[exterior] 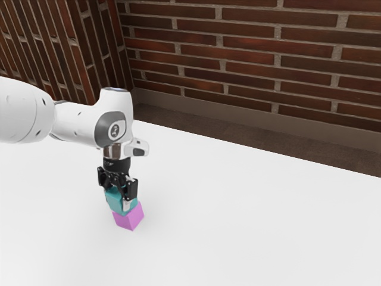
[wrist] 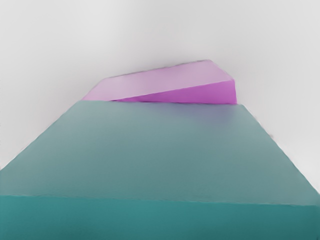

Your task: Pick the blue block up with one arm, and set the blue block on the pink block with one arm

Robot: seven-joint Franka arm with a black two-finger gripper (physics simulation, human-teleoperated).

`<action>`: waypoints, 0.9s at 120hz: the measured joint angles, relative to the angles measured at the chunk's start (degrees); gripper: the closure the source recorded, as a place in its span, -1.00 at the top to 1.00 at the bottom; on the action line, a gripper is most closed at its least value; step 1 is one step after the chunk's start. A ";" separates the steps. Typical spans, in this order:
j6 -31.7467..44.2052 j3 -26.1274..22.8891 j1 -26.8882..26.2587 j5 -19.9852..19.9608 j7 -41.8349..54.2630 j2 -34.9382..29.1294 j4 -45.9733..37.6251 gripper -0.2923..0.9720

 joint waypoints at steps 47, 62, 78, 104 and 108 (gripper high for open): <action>-0.65 0.11 -0.95 0.87 -0.09 -0.31 8.31 0.48; -0.70 0.74 -0.99 2.49 -0.10 -0.65 15.01 0.51; -1.30 1.21 -0.72 6.60 -0.26 -2.91 25.30 0.52; -11.43 1.57 0.04 14.64 -1.91 -6.25 39.53 0.53; -12.65 1.63 0.04 15.10 -2.17 -6.43 39.78 0.53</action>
